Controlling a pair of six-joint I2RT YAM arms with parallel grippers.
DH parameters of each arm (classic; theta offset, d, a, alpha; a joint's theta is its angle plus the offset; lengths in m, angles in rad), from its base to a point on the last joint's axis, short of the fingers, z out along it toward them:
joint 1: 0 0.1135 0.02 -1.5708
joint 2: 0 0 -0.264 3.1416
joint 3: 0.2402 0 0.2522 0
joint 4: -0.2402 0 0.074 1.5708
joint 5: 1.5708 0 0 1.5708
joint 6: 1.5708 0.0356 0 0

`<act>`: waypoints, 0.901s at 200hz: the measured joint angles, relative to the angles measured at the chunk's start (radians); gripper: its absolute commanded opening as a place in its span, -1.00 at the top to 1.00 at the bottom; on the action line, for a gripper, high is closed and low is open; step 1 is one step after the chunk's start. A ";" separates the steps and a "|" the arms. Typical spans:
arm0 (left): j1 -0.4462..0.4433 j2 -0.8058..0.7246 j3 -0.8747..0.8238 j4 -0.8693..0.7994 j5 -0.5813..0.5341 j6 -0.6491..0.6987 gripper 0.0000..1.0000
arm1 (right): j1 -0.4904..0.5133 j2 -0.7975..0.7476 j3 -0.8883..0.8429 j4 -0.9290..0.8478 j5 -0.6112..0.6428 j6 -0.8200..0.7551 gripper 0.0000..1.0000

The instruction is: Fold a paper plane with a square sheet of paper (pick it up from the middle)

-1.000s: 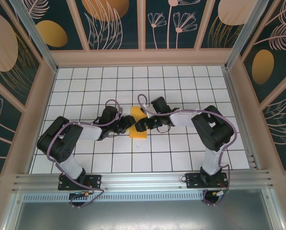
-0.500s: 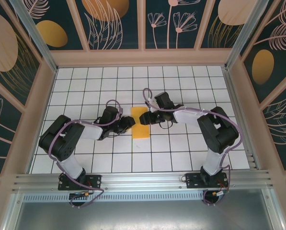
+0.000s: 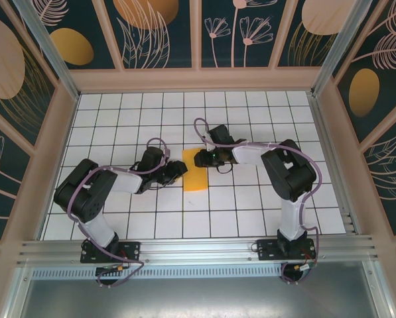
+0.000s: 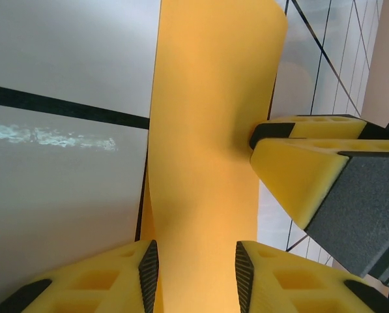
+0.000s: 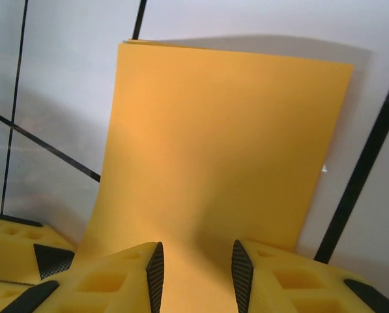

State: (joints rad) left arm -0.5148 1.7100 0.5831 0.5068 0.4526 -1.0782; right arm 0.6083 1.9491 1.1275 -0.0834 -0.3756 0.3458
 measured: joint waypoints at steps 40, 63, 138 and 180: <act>-0.055 -0.072 -0.022 -0.013 0.011 0.000 0.13 | 0.000 0.008 0.010 -0.005 0.010 0.041 0.24; -0.087 -0.111 -0.029 -0.014 0.012 -0.001 0.14 | 0.000 0.016 0.021 -0.005 0.013 0.059 0.24; -0.105 -0.230 -0.051 -0.058 0.010 -0.008 0.13 | 0.000 0.024 0.033 -0.006 0.013 0.083 0.24; -0.106 -0.241 -0.042 -0.069 0.007 -0.007 0.14 | 0.000 0.025 0.033 -0.005 0.012 0.084 0.24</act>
State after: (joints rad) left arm -0.6212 1.4685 0.5411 0.4374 0.4599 -1.0851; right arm 0.6083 1.9743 1.1606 -0.0887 -0.3637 0.4297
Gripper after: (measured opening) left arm 0.433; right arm 0.379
